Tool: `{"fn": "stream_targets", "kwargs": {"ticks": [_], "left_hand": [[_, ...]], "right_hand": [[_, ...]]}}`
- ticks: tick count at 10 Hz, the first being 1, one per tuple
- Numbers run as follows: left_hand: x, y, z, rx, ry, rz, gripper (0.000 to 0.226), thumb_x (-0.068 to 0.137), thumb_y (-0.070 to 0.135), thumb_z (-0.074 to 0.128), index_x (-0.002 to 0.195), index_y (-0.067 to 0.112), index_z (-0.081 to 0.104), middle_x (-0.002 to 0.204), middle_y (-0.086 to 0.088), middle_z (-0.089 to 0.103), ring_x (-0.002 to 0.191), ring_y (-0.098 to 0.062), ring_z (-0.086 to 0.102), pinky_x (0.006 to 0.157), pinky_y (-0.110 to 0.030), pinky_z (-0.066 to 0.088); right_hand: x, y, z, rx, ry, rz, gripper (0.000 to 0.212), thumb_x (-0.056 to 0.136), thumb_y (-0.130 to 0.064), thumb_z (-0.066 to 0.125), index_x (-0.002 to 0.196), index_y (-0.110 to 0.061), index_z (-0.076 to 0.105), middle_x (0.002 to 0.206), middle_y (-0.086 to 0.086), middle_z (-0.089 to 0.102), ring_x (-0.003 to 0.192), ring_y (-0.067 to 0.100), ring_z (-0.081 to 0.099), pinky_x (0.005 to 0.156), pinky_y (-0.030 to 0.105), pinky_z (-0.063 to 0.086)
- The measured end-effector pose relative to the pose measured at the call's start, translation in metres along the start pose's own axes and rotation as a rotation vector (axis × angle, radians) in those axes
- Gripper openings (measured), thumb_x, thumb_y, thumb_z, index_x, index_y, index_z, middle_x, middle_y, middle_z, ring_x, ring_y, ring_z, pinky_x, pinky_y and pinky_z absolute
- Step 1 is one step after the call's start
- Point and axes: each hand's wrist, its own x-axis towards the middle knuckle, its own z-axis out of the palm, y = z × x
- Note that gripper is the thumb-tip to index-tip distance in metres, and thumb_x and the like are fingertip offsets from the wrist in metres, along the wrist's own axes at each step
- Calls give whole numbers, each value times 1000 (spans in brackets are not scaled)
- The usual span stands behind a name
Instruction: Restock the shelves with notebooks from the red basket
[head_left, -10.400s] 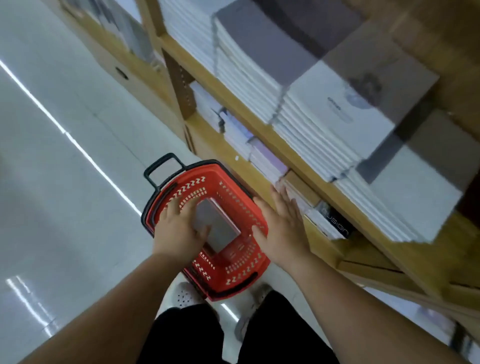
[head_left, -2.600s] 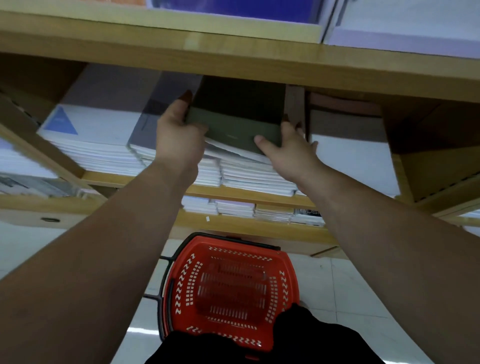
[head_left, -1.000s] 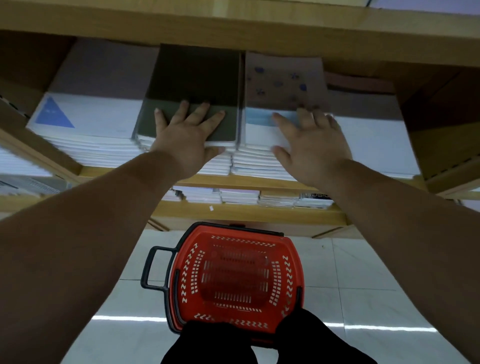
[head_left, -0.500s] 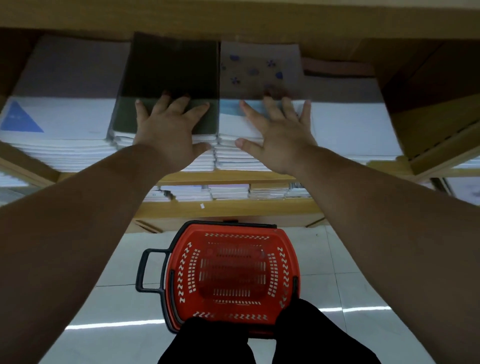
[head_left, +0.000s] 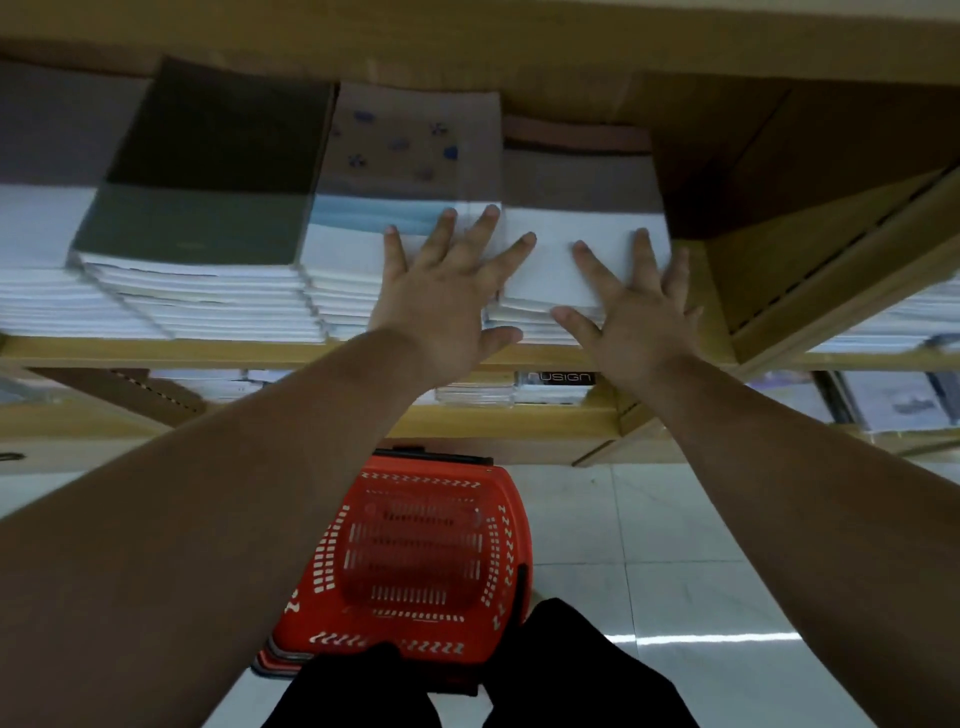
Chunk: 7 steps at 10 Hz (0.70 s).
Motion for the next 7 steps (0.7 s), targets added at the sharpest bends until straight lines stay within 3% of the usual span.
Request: {"fn": "stream_targets", "kwargs": {"ticks": [2,4,5,6,7], "left_hand": [[33,-9,1,-13,-45,-59,65,102,57,34,160,40,8,169,13,-3,156,-22,-3,118,-69,7],[35,-1,0,30,-75,-99,64,103,56,34,159,42,7,169,14,-5,156,-21,-5,118,-69,8],[33,9,-13,35,-134,-140,68,102,57,36,160,39,4,169,11,-7,156,-24,-6,119,-68,7],[15,23,-26,99,-140,-139,81,98,66,37,160,37,-6,169,6,-9,156,-26,-7,121,-65,3],[-20,21,-35,67,-91,-162,82,96,68,38,159,38,-5,169,4,-12,156,-27,-6,122,-63,5]], "right_hand": [[28,8,-7,7,8,-92,74,90,-80,33,154,-59,4,171,2,-10,153,46,-15,119,71,4],[28,9,-9,14,-14,-105,74,90,-80,34,154,-59,3,170,1,-13,152,46,-18,119,71,2],[27,7,-21,-11,-128,-71,78,88,-83,35,153,-61,-1,169,-1,-20,151,46,-23,113,79,-2],[19,0,-35,-54,-122,-51,88,85,-86,38,154,-58,-8,169,0,-22,150,47,-22,110,81,-4],[-1,-10,-49,-29,-10,-102,87,88,-83,38,155,-53,-9,170,4,-18,152,46,-19,111,79,-2]]}}
